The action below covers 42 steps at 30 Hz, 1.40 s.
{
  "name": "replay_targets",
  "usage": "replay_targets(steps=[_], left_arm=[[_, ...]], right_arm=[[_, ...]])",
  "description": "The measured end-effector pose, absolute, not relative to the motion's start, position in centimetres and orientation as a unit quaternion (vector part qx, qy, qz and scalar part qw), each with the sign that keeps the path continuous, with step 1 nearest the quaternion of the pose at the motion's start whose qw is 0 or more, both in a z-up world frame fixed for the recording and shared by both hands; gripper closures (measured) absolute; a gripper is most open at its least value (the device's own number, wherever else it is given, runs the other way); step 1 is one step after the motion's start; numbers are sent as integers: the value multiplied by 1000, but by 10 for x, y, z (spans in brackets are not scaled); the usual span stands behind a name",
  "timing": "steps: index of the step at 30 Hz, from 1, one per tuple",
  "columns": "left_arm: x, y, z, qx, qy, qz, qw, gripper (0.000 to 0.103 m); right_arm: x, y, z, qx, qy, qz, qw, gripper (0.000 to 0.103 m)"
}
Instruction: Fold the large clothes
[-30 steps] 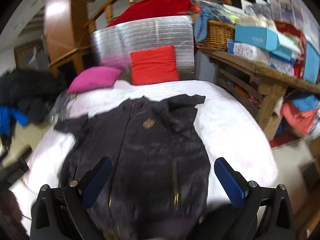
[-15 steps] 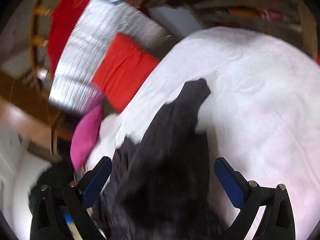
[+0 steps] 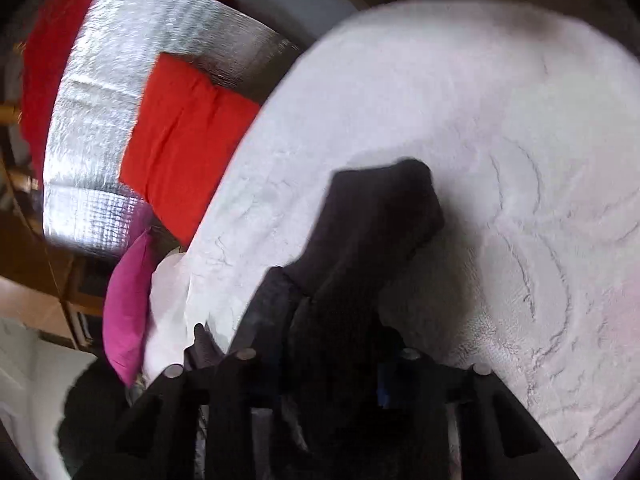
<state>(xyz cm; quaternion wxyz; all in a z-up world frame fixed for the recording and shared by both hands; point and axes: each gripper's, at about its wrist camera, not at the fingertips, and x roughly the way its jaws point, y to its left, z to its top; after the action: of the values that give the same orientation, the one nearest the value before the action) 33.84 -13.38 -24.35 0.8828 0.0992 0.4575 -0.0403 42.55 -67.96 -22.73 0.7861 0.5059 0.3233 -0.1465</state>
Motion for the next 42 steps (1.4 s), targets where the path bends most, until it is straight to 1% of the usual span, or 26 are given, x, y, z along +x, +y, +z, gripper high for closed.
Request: replay_targets(steps=[2,5,7,9,12,16,17,19,21,22,23,24,25,28,31,35,38,42], left_arm=[[342,-133,-241,99,474,-49,874,0],[354,-130,-232,102,509,-76,851,0],[357,-121,-214,89,481,-69,869,0],[351,-109,-193,78,431,-40,898,0],[345,-97,-174,75,387,-16,919,0],[336,-80,-160,69,362,10,929,0],[334,-74,-157,64,356,20,932,0],[336,-58,-155,56,345,34,936,0],[332,-47,-151,49,334,46,940,0],[334,-45,-150,47,330,50,941,0],[333,-40,-150,42,325,56,943,0],[332,-35,-150,35,322,59,944,0],[335,-35,-151,30,322,59,944,0],[339,-31,-150,8,324,50,945,0],[343,-36,-152,-8,330,32,943,0],[357,-42,-164,-18,369,14,929,0],[369,-51,-174,-26,387,-2,922,0],[382,-69,-180,-21,388,-26,921,2]], right_arm=[[419,-666,-203,480,294,-140,814,73],[414,-638,-165,454,271,-107,842,73],[412,-611,-139,432,258,-79,860,73],[407,-574,-118,418,252,-49,872,73],[407,-519,-105,398,263,-13,879,73],[416,-442,-110,366,300,25,881,73],[420,-422,-115,356,311,31,881,70],[427,-395,-123,353,331,41,874,68],[434,-370,-142,362,362,56,857,58],[438,-364,-147,365,370,62,852,40],[437,-352,-152,372,375,79,845,24],[434,-344,-155,378,377,94,840,21],[424,-338,-158,379,375,110,839,21],[409,-337,-148,361,369,138,845,21],[377,-365,-129,330,338,114,874,21],[336,-434,-114,283,303,-19,910,21],[313,-495,-126,289,303,-119,900,21],[295,-561,-161,342,319,-170,867,21]])
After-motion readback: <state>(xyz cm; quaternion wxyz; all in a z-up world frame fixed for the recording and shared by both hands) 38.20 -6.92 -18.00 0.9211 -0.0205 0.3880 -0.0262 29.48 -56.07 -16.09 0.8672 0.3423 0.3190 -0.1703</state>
